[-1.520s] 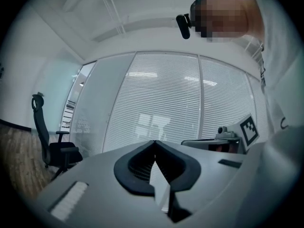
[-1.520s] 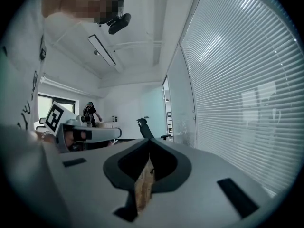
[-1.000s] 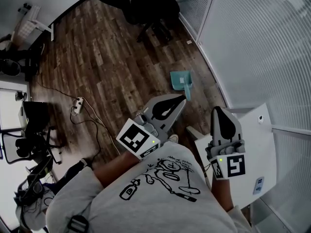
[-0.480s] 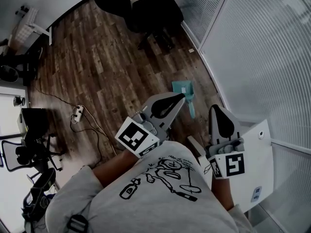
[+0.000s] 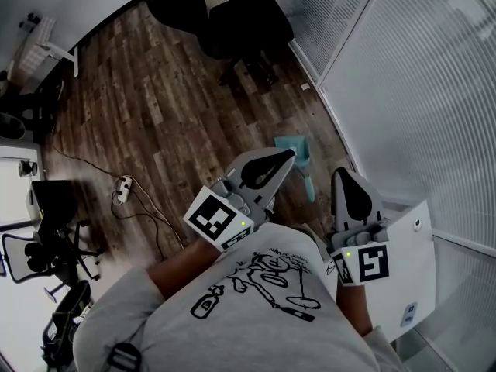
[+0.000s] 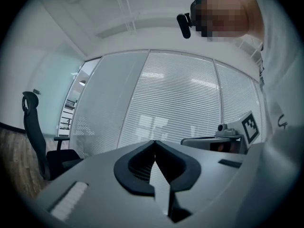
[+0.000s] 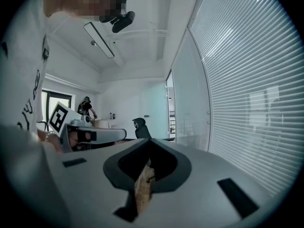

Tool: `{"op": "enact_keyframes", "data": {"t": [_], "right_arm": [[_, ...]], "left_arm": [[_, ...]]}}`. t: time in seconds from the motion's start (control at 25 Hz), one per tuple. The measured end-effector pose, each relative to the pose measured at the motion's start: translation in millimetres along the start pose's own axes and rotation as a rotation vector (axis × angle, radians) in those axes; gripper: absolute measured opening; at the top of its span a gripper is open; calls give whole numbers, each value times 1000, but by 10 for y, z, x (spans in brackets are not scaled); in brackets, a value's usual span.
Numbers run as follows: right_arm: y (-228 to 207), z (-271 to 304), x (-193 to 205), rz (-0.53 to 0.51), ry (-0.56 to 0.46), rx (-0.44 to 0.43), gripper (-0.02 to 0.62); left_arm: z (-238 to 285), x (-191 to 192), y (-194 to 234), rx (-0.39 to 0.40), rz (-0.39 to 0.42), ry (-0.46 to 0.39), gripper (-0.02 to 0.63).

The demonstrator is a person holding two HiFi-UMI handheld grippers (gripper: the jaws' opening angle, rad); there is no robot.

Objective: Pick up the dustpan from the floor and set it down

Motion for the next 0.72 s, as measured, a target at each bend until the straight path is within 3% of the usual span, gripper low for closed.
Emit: {"op": "enact_keyframes", "data": {"t": [0.32, 0.72], "right_arm": [[-116, -2, 72, 15, 9, 15, 5], [-477, -218, 113, 10, 5, 7, 5]], "left_arm": [[147, 24, 14, 10, -4, 11, 2], [490, 93, -289, 13, -8, -3, 2]]}}
Point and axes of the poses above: the fingertips, and each gripper's own axes: z forward along the fingers, y to its left, x out of its underside, the point moved 10 cm from there along -z, backward along the fingers, and after that the axes turned 15 degrees about -z, right-handed, at the moved point
